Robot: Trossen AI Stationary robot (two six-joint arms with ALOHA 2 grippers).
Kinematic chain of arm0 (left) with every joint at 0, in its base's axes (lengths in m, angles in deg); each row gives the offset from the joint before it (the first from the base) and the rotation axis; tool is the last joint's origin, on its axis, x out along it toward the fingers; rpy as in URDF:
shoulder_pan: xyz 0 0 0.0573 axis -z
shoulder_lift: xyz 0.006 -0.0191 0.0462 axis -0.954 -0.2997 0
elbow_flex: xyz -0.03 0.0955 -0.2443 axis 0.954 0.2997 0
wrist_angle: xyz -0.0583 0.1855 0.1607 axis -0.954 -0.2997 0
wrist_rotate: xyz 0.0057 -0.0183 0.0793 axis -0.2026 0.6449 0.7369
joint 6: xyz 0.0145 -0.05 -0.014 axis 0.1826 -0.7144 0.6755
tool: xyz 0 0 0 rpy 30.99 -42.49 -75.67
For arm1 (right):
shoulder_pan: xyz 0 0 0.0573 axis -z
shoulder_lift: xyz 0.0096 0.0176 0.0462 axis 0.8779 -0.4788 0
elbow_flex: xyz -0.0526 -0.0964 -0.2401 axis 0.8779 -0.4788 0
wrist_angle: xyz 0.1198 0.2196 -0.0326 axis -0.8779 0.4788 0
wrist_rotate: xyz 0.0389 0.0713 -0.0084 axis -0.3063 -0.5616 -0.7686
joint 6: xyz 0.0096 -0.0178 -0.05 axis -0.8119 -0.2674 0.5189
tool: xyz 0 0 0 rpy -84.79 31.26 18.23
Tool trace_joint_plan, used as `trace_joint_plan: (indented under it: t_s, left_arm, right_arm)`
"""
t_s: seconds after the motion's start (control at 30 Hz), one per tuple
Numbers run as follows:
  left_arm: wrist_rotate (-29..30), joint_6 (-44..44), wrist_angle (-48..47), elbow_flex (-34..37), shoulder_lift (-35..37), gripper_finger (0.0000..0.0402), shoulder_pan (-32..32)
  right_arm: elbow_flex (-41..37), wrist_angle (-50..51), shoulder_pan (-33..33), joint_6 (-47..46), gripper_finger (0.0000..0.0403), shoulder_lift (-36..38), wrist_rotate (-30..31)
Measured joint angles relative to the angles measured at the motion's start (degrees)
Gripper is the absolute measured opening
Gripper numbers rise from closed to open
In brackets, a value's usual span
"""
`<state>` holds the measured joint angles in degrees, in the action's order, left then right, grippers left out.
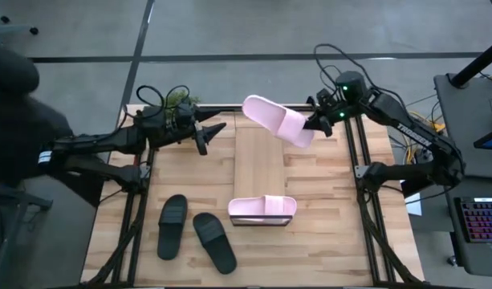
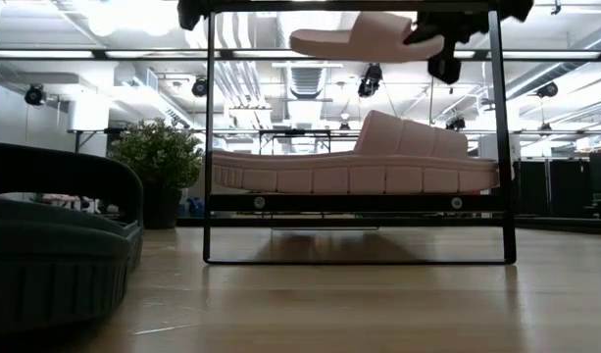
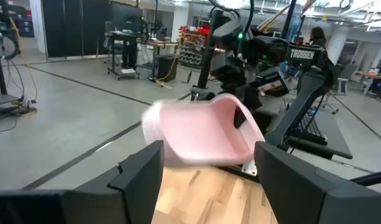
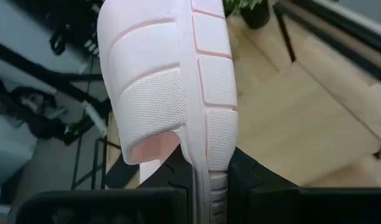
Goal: Pick and place slides into the shelf
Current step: Put the pink slide on the shelf
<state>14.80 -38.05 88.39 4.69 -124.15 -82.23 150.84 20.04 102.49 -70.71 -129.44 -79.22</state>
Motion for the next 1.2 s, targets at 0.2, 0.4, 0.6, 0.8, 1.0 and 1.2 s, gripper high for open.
trace_joint_plan:
  t_s: [0.2, 0.4, 0.6, 0.8, 1.0, 1.2]
  left_arm:
    - [-0.02, 0.49, -0.69, 0.48, -0.01, 0.0235, 0.00]
    - [-0.02, 1.63, -1.01, 0.65, 0.81, 0.0235, 0.00]
    - [-0.02, 4.76, -4.68, 0.96, 1.60, 0.0235, 0.00]
    - [-0.02, 5.35, -5.26, 1.00, 2.20, 0.0235, 0.00]
    - [-0.02, 5.37, -5.39, 1.00, 2.94, 0.0235, 0.00]
    - [1.48, 5.40, -7.08, 1.00, 3.30, 0.0235, 0.00]
  right_arm:
    - [-0.88, 1.25, 1.08, 3.19, 0.0037, -4.78, -7.13]
    - [-1.95, 5.82, 0.94, 7.69, 0.0037, -7.44, -9.50]
    - [-2.81, 8.20, 0.81, 10.25, 0.0037, -9.87, -11.72]
    - [-3.17, 8.10, 0.21, 11.22, 0.0037, -13.85, -14.16]
    - [-3.23, 7.97, -1.31, 13.04, 0.0037, -16.04, -15.75]
    - [-3.55, 7.92, -2.50, 14.08, 0.0037, -17.75, -15.76]
